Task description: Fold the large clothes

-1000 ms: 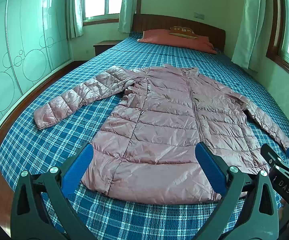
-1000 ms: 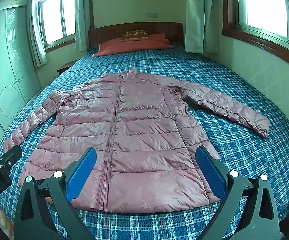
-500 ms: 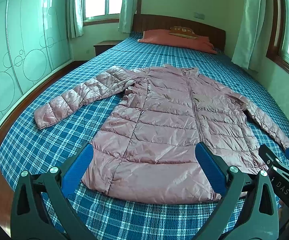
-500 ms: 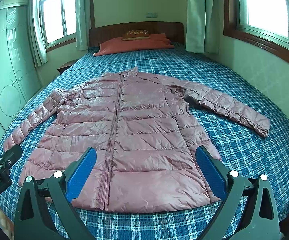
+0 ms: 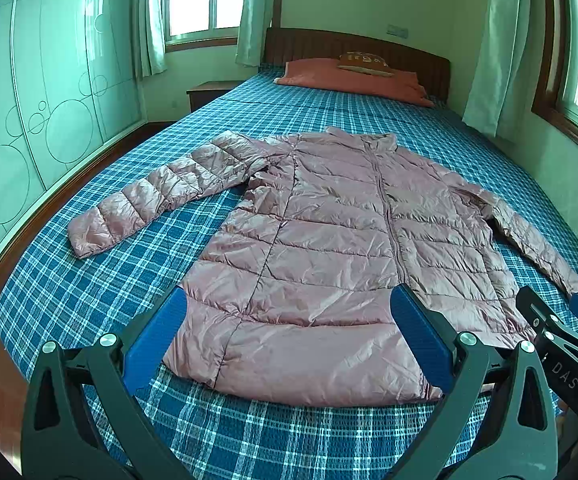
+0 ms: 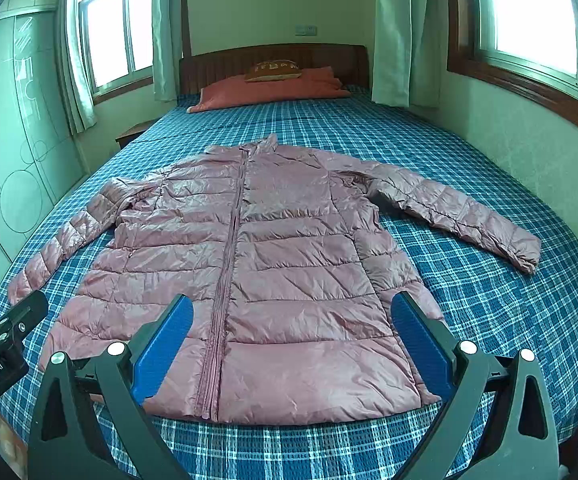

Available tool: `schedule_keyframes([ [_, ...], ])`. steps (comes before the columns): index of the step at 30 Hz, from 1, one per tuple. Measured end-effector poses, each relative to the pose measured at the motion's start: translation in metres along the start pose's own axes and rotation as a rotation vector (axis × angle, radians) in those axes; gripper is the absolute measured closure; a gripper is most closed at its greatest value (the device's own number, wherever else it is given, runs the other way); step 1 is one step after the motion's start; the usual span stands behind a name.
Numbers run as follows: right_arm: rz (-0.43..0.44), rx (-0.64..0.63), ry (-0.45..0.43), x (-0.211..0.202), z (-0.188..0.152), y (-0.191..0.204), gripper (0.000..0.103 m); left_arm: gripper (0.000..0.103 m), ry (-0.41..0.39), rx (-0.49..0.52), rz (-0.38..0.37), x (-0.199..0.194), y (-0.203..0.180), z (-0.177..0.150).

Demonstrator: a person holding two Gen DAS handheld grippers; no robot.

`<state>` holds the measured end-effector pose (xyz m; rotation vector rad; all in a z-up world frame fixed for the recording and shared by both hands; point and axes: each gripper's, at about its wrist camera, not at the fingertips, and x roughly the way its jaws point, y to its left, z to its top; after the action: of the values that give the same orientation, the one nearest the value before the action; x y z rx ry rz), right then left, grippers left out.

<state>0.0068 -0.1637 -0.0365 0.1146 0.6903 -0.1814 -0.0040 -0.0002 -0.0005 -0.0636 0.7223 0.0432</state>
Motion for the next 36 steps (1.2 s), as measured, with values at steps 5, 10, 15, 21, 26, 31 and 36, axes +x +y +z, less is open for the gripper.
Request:
schedule_keyframes([
  [5, 0.002, -0.003, 0.003, -0.0005, -0.0015, 0.0036, 0.005, 0.002, 0.0, -0.001, -0.001, -0.0002, -0.0001, -0.0007],
  [10, 0.003, -0.003, 0.003, -0.0005, -0.0011, 0.0021, 0.005, 0.002, -0.001, -0.001, -0.001, -0.0003, 0.0, -0.0006],
  [15, 0.003, -0.002, 0.002, -0.0004, -0.0011, 0.0023, 0.005, 0.002, -0.001, -0.001, -0.001, -0.0001, -0.0003, -0.0006],
  [21, 0.002, -0.004, 0.003, -0.0006, -0.001, 0.0023, 0.005, 0.002, 0.001, 0.001, -0.001, 0.0, -0.0005, -0.0005],
  [26, 0.003, -0.004, 0.004, -0.0011, -0.0011, 0.0028, 0.005, 0.002, 0.0, 0.0, -0.001, -0.0006, -0.0007, -0.0009],
  [31, 0.002, -0.003, 0.003, -0.0011, -0.001, 0.0023, 0.005, 0.002, 0.0, 0.0, -0.001, -0.0006, -0.0006, -0.001],
  [36, 0.002, -0.003, 0.003, -0.0012, -0.0018, 0.0034, 0.005, 0.002, -0.001, 0.0, -0.001, -0.0006, -0.0007, -0.0012],
])
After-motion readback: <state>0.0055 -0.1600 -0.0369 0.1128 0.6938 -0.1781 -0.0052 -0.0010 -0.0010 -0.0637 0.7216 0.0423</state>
